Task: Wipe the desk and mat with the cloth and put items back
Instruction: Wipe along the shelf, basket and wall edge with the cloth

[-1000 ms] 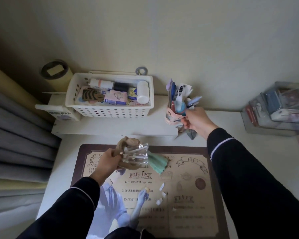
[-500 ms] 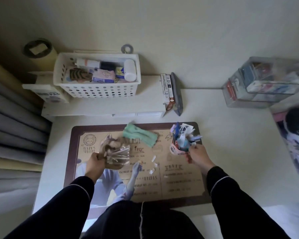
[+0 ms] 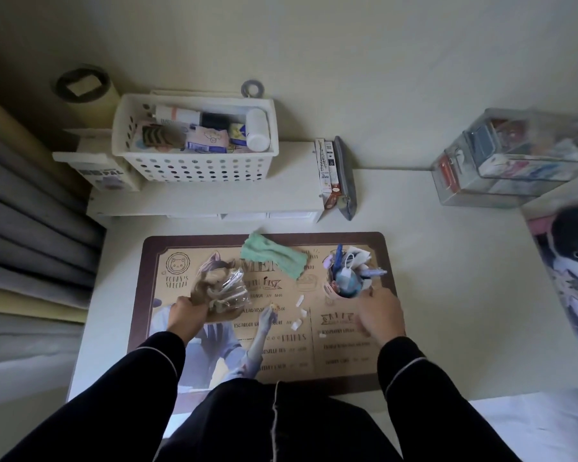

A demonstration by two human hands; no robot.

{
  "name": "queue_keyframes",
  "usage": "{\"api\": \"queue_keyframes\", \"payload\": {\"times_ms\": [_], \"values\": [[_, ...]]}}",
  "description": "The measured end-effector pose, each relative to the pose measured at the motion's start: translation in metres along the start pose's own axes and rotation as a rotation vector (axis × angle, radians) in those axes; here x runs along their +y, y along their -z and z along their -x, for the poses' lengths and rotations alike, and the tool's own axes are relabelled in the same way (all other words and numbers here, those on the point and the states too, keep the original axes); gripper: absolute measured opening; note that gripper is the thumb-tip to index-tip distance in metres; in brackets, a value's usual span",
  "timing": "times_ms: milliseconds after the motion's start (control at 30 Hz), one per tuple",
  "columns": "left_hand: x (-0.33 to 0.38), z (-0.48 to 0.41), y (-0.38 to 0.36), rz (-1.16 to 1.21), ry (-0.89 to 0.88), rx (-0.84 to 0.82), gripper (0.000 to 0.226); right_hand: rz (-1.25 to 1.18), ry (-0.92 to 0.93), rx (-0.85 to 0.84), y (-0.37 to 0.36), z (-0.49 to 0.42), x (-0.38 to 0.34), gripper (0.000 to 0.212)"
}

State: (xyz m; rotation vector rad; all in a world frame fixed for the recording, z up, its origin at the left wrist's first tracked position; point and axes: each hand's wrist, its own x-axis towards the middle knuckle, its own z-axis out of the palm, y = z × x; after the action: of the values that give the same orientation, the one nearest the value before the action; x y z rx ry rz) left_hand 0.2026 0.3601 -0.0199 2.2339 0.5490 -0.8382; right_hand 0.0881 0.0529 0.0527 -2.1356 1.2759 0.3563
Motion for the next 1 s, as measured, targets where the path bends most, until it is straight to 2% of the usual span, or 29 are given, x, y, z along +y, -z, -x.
{"api": "queue_keyframes", "payload": {"times_ms": [67, 133, 200, 267, 333, 400, 467, 533, 600, 700, 767, 867, 933, 1000], "values": [[0.004, -0.001, 0.003, -0.010, 0.013, 0.011, 0.042, 0.081, 0.099, 0.119, 0.000, 0.013, -0.010, 0.033], [0.012, 0.001, 0.009, -0.034, 0.034, 0.054, 0.052, 0.003, 0.232, 0.177, -0.002, 0.031, -0.027, 0.039], [0.022, 0.004, 0.015, -0.103, 0.018, 0.130, 0.067, -0.024, 0.520, 0.215, -0.008, 0.046, -0.049, 0.046], [0.037, 0.009, 0.019, -0.089, -0.050, 0.207, 0.070, 0.010, 0.801, 0.164, -0.021, 0.049, -0.076, 0.042], [0.052, 0.012, 0.024, -0.038, -0.135, 0.255, 0.061, 0.122, 0.952, 0.069, -0.049, 0.041, -0.103, 0.030], [0.064, 0.015, 0.027, -0.012, -0.207, 0.245, 0.055, 0.268, 0.910, -0.023, -0.081, 0.020, -0.118, 0.013], [0.071, 0.017, 0.032, 0.009, -0.276, 0.221, 0.049, 0.431, 0.723, -0.120, -0.106, -0.005, -0.124, 0.048], [0.075, 0.016, 0.039, 0.027, -0.334, 0.207, 0.038, 0.578, 0.616, -0.109, -0.117, -0.026, -0.124, 0.061], [0.076, 0.015, 0.047, 0.069, -0.372, 0.212, 0.029, 0.640, 0.633, -0.067, -0.125, -0.038, -0.125, 0.060], [0.075, 0.016, 0.052, 0.159, -0.361, 0.215, 0.024, 0.608, 0.669, -0.105, -0.129, -0.043, -0.130, 0.050], [0.077, 0.015, 0.051, 0.195, -0.351, 0.216, 0.024, 0.367, 0.528, -0.105, -0.125, -0.039, -0.142, 0.035], [0.091, 0.004, 0.051, 0.255, -0.365, 0.216, 0.026, -0.193, 0.269, -0.052, -0.107, -0.029, -0.172, 0.014], [0.104, -0.010, 0.052, 0.269, -0.345, 0.217, 0.035, -0.434, 0.232, -0.023, -0.084, -0.032, -0.189, 0.009], [0.120, -0.031, 0.054, 0.231, -0.262, 0.246, 0.050, -0.536, 0.255, 0.090, -0.052, -0.050, -0.201, 0.007]]}}
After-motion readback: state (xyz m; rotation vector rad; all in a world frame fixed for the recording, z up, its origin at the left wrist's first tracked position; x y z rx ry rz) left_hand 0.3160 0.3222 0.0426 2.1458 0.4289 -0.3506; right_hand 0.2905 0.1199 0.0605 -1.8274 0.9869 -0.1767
